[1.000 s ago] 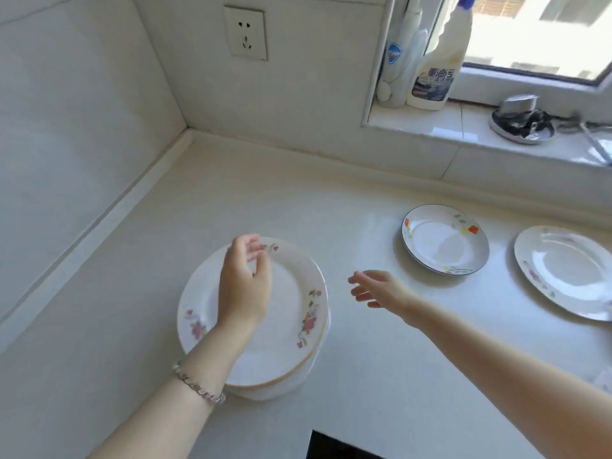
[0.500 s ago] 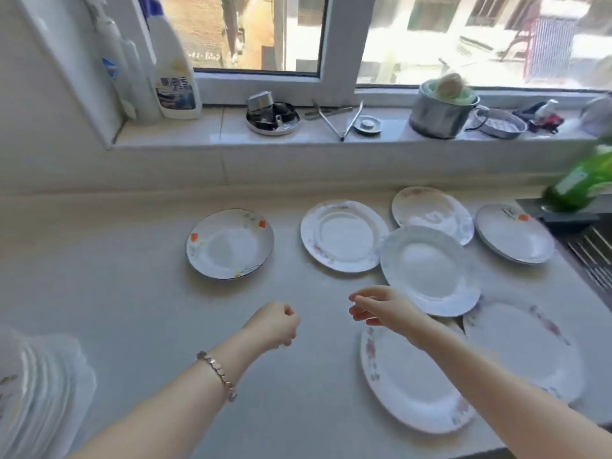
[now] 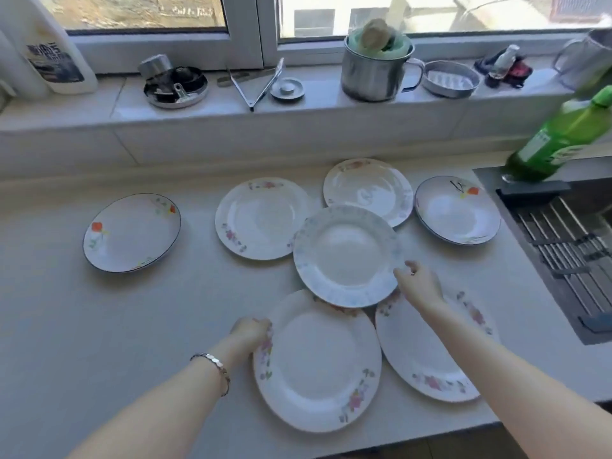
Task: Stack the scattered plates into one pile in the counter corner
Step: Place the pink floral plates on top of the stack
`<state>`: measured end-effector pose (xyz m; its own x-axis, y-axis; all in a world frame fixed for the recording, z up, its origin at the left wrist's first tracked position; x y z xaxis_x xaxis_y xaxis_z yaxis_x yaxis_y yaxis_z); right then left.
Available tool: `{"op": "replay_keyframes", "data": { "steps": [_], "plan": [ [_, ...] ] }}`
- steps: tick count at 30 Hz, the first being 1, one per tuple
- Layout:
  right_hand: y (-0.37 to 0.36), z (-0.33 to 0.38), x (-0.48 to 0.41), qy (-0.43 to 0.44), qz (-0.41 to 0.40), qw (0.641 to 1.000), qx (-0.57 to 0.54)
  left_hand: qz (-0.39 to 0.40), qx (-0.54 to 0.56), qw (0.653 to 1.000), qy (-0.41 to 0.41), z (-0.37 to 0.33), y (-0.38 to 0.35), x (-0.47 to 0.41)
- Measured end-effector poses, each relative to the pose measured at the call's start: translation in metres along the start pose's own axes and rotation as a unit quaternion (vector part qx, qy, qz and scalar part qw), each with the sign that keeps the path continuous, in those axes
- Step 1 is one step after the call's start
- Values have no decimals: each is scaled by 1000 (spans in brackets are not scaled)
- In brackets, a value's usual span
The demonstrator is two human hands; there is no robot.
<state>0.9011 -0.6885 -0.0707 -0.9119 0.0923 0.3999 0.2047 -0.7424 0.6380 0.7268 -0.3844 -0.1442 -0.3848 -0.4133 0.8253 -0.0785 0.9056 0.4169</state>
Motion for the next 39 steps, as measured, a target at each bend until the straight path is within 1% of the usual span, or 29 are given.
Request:
{"op": "replay_keyframes", "data": {
  "steps": [2, 5, 8, 11, 13, 19, 24, 28, 31, 34, 36, 39],
  "plan": [
    [4, 3, -22, -14, -7, 1000, 13, -1, 8, 1000, 23, 2, -1, -1],
    [-4, 4, -46, -40, 34, 998, 47, -4, -11, 999, 39, 2, -1, -2],
    [-15, 3, -60, -54, 65, 996, 27, -3, -22, 998, 50, 7, -2, -3],
    [-17, 1, -66, -54, 63, 997, 3, 2, -16, 998, 55, 7, -3, -1],
    [-17, 2, -65, -48, 57, 997, -25, 6, -23, 999, 34, 3, -4, -1],
    [-18, -2, -49, -60, 19, 979, -196, -23, -18, 999, -26, -6, 0, 8],
    [-25, -3, -32, -89, -2, 962, -257, -55, 39, 992, -103, -9, 14, 21],
    [-42, 22, -14, -79, 21, 941, -327, -115, 104, 978, -142, 3, 58, 47],
    [-62, 66, 8, -46, 72, 918, -387, -192, 169, 957, -137, 30, 121, 66],
    [-91, 111, 38, -11, 129, 906, -404, -259, 251, 924, -126, 67, 193, 87],
    [-112, 138, 63, 2, 159, 898, -411, -310, 302, 894, -114, 96, 244, 102],
    [-152, 178, 105, 20, 203, 887, -414, -417, 367, 825, -103, 148, 326, 131]
  ]
}}
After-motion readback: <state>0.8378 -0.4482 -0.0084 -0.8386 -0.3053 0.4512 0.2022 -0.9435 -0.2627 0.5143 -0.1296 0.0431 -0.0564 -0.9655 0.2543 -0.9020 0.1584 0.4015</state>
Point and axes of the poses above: each hand's wrist, its own x-axis away from the middle knuckle, its own y-axis out of the back of the hand, z = x × y, the point moved 10 cm from there along -x, towards the middle knuckle, and after that the axes turned 5 degrees about y, right-handed, at the moved point
